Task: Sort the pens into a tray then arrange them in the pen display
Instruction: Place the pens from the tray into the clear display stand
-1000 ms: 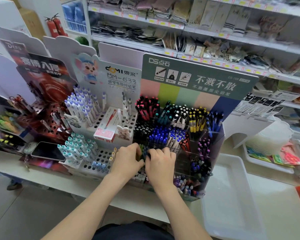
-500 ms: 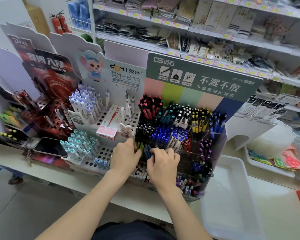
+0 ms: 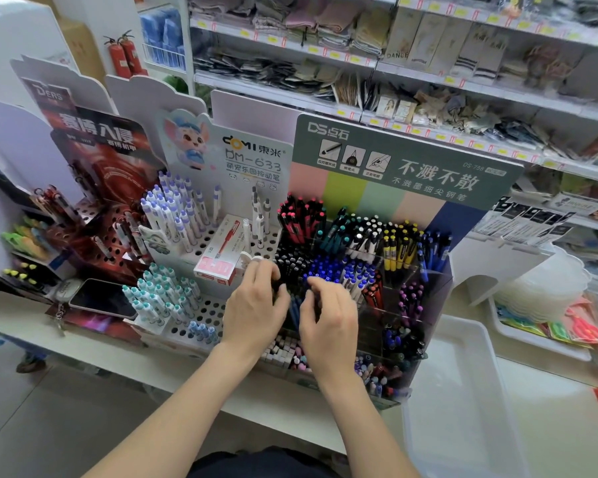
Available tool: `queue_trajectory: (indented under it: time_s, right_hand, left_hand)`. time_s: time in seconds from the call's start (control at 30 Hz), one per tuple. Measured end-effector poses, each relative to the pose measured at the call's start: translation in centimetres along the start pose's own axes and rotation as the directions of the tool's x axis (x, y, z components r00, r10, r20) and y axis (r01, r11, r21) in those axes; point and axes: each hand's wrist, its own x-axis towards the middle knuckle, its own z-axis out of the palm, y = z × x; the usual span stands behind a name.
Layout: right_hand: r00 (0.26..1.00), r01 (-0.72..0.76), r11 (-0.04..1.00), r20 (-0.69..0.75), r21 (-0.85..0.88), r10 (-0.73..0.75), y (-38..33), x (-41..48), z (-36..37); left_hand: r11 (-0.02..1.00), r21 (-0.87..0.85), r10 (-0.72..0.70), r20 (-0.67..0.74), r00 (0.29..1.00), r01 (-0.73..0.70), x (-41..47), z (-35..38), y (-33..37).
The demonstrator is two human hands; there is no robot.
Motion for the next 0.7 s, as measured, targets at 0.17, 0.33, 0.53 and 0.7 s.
queue_trajectory:
  time_s: [0.17, 0.33, 0.53, 0.7]
  right_hand:
    - [0.999, -0.049, 0.991, -0.021, -0.125, 0.046, -0.5, 3.3, -0.9]
    - [0.995, 0.035, 0.951, 0.095, -0.307, -0.005, 0.6, 4.7, -0.6]
    - [0.997, 0.033, 0.945, 0.080, -0.325, -0.007, 0.6, 5.1, -1.5]
    - [0.986, 0.064, 0.897, 0.166, -0.437, 0.010, 1.5, 5.2, -2.6]
  left_hand:
    - [0.997, -0.029, 0.075, 0.025, 0.997, -0.074, 1.8, -0.1, 0.9]
    - [0.989, 0.128, 0.070, 0.023, 0.997, -0.072, 3.4, -0.2, 1.2]
    - [0.994, -0.003, 0.108, 0.126, 0.986, -0.108, 3.5, 0.0, 1.7]
    - [0.983, -0.017, 0.185, 0.158, 0.970, -0.185, 3.6, 0.0, 1.2]
